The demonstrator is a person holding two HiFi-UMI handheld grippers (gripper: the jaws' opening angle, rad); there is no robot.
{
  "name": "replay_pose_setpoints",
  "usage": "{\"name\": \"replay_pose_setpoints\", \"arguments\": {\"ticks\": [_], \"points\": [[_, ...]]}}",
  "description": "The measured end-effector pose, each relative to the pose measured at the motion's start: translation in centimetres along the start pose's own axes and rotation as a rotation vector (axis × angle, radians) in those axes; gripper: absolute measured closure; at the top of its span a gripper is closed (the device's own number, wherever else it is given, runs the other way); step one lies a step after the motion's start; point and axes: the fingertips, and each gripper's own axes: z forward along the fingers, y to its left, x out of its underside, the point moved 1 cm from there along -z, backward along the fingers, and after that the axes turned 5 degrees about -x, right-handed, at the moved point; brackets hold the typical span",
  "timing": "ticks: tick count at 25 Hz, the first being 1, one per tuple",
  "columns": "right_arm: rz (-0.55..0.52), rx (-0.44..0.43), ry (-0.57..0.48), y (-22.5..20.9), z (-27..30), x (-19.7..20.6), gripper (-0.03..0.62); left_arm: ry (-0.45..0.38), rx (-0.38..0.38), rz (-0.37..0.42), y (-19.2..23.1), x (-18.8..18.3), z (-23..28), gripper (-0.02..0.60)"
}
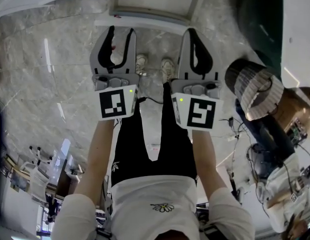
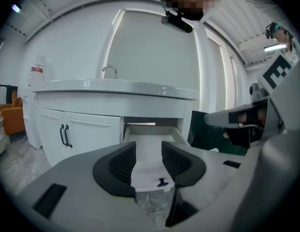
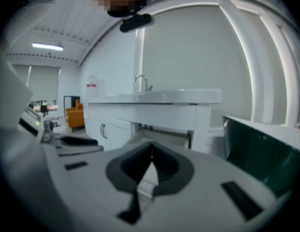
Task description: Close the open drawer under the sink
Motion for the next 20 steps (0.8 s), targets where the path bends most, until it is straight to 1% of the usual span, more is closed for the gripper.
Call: {"name": "replay_pose_setpoints", "arguments": {"ticks": [2,3,5,8,10,15,18,20], "points": [[0.006,-0.002,0.013,-0.1,0.0,0.5,0.565,0.071,-0.017,0.018,0.2,3.0,0.0,0.404],[0.011,-0.001,0.016,-0.2,0.1,0.7,0.565,0.104,-0.021,0.015,0.2,4.6,0.1,0.389],[0.02,-0.001,0.02,-0.1,0.2,0.9,0.565,0.153,-0.023,-0.009,0.1,7.3,0.4,0.372],[0.02,-0.016,0.035,0.0,0.2,1.6,0.565,0.19,0.003,-0.055,-1.0,9.7,1.6,0.368],[0.018,-0.024,0.044,0.1,0.2,2.1,0.565,0.206,0.017,-0.077,-2.0,10.8,2.7,0.368],[0.028,-0.031,0.068,0.0,-0.1,3.2,0.565,0.245,0.008,-0.093,-3.4,12.1,5.7,0.368],[0.032,-0.031,0.07,-0.2,0.0,3.5,0.565,0.265,0.058,-0.103,-4.5,13.2,7.3,0.368],[0.034,-0.03,0.071,-0.2,0.1,3.6,0.565,0.277,0.075,-0.105,-5.0,13.7,8.1,0.368]]}}
